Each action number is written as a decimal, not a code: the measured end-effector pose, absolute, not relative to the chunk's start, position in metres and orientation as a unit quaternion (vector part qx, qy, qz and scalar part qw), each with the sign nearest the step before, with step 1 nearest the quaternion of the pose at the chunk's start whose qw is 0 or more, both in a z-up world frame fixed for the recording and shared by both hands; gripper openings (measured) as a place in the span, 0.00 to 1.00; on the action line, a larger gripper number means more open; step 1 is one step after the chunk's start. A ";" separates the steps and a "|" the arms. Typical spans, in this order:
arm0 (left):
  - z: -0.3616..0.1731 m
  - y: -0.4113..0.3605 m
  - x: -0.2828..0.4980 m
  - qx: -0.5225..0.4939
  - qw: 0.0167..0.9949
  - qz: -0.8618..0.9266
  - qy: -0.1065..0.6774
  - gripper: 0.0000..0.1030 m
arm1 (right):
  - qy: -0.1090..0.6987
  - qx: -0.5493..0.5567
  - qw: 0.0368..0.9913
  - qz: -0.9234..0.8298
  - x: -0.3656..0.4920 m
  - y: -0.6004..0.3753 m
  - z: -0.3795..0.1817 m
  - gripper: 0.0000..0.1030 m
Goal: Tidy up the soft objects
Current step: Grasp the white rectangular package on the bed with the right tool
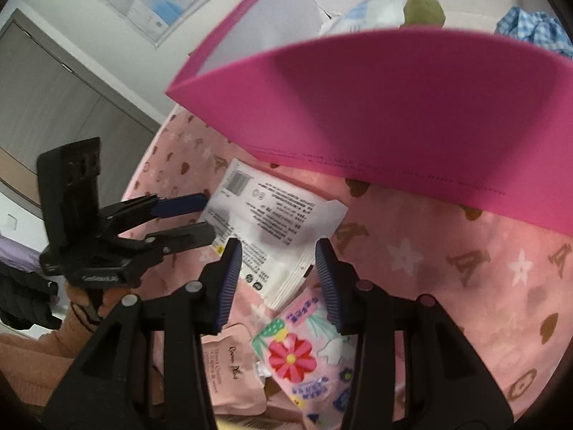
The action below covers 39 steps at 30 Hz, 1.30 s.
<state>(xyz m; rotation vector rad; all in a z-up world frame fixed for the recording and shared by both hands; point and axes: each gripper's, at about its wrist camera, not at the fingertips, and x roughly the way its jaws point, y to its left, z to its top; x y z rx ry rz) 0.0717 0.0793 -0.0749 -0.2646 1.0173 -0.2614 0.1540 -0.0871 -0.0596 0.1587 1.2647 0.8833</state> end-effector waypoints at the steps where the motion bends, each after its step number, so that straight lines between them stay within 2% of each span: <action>1: -0.074 0.079 0.072 -0.127 0.856 -0.128 0.485 0.63 | 0.574 0.070 0.714 0.394 0.154 -0.086 -0.062 0.43; 15: -0.072 0.072 0.070 -0.151 0.849 -0.155 0.482 0.66 | 0.539 0.085 0.720 0.429 0.143 -0.082 -0.050 0.45; 16: -0.072 0.073 0.069 -0.156 0.848 -0.155 0.481 0.65 | 0.534 0.093 0.716 0.440 0.142 -0.080 -0.049 0.30; 17: -0.071 0.074 0.068 -0.171 0.845 -0.168 0.479 0.57 | 0.529 0.103 0.708 0.457 0.140 -0.075 -0.046 0.22; 19: -0.068 0.071 0.067 -0.185 0.839 -0.192 0.474 0.47 | 0.516 0.077 0.722 0.454 0.134 -0.070 -0.038 0.20; 22: -0.062 0.063 0.066 -0.154 0.851 -0.176 0.469 0.47 | 0.522 0.076 0.727 0.440 0.136 -0.071 -0.038 0.20; 24: -0.066 0.065 0.068 -0.158 0.845 -0.166 0.483 0.48 | 0.521 0.084 0.740 0.418 0.140 -0.084 -0.037 0.26; 25: -0.068 0.067 0.069 -0.156 0.845 -0.159 0.486 0.49 | 0.524 0.091 0.744 0.403 0.143 -0.093 -0.038 0.36; 27: -0.072 0.073 0.069 -0.159 0.844 -0.150 0.491 0.50 | 0.532 0.097 0.750 0.381 0.147 -0.106 -0.041 0.45; 32: -0.075 0.073 0.069 -0.161 0.838 -0.169 0.493 0.55 | 0.564 0.097 0.731 0.373 0.149 -0.108 -0.060 0.45; 39: -0.072 0.057 0.070 -0.139 0.842 -0.173 0.492 0.59 | 0.546 0.092 0.726 0.407 0.141 -0.089 -0.061 0.48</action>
